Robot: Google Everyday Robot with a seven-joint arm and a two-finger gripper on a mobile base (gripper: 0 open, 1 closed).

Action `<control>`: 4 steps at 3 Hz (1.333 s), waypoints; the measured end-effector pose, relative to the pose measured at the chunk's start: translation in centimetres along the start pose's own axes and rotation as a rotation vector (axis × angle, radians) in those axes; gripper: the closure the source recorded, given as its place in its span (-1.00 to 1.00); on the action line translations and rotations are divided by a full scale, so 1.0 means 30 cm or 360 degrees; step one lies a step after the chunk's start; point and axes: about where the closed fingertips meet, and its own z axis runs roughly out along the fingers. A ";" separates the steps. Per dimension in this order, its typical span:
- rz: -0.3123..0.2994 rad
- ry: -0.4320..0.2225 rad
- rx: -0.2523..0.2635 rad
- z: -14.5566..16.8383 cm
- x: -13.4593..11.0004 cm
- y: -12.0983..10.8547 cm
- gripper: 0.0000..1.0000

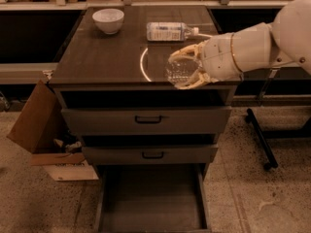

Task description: Pick water bottle from bottom drawer and place on counter

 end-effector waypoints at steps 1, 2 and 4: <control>0.0003 -0.0013 -0.0001 0.011 -0.003 -0.008 1.00; 0.0015 -0.0016 -0.0038 0.030 -0.011 -0.057 1.00; 0.0091 0.0021 -0.0252 0.214 -0.024 -0.242 1.00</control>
Offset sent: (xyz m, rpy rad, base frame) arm 0.0443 0.0308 0.0354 -0.0311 0.0827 0.0244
